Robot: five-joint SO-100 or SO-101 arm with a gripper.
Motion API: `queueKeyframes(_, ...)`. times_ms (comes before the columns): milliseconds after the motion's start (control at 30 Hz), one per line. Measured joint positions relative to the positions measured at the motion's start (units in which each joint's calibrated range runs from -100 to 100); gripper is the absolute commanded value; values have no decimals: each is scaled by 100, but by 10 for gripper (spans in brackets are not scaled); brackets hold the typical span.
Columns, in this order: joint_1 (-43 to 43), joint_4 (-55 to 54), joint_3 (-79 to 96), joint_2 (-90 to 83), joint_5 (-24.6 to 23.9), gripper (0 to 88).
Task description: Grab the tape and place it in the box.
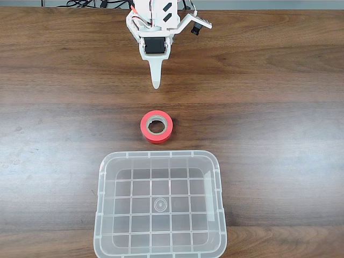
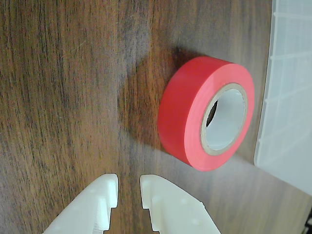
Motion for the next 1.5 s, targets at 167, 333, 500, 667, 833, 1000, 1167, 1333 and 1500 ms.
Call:
queueKeyframes(167, 0, 0, 0, 0, 0, 13)
queueKeyframes(333, 0, 0, 0, 0, 0, 13)
queueKeyframes(500, 0, 0, 0, 0, 0, 13)
queueKeyframes(667, 0, 0, 0, 0, 0, 13)
queueKeyframes(833, 0, 0, 0, 0, 0, 12)
queueKeyframes(1000, 0, 0, -370, 0, 0, 12)
queueKeyframes(1167, 0, 0, -1038, 0, 0, 12)
queueKeyframes(1333, 0, -178, -1381, 0, 0, 12)
queueKeyframes(1500, 0, -305, -1661, 0, 0, 12)
